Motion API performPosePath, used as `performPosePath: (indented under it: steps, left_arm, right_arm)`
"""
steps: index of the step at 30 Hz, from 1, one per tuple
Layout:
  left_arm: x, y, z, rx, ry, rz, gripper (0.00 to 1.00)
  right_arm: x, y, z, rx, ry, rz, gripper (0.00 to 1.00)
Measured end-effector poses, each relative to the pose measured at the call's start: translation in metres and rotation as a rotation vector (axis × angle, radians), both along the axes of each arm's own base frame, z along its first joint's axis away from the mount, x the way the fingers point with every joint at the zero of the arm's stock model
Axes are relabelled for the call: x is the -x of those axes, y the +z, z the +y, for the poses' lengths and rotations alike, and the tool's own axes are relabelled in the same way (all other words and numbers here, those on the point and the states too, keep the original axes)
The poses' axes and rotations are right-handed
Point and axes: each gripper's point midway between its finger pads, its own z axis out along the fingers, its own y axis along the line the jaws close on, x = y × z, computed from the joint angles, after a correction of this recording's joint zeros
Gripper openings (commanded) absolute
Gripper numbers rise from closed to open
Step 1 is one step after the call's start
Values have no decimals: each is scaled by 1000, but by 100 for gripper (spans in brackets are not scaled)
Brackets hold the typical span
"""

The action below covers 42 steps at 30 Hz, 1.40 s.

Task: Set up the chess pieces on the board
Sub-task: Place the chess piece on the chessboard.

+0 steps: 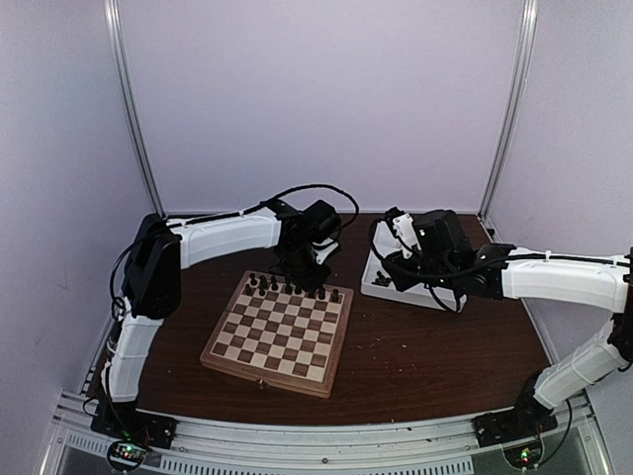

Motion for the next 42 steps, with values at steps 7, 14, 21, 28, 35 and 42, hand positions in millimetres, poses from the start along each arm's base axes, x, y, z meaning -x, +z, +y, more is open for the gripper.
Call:
performPosePath:
  steps: [7,14,21,28,35,42]
  left_arm:
    - [-3,-1,-1,0,-1,-3,10]
    - [-4,-1,-1,-1,-1,-6,15]
    - [-7,-3,-2,-2,1,-8,22]
    - [-9,-1,-1,-5,6,-15,24]
    - [-15,11,-3,0,9,-43,24]
    - [-20,31,-5,14,14,-72,28]
  right_arm:
    - [-1,0,-2,0,-4,0,32]
    - [-1,0,-2,0,-6,0,33]
    - [-1,0,-2,1,-6,0,33]
    - [-2,0,-2,1,-6,0,33]
    - [-2,0,-2,0,-6,1,33]
    - [-2,-1,-4,3,-10,5,33]
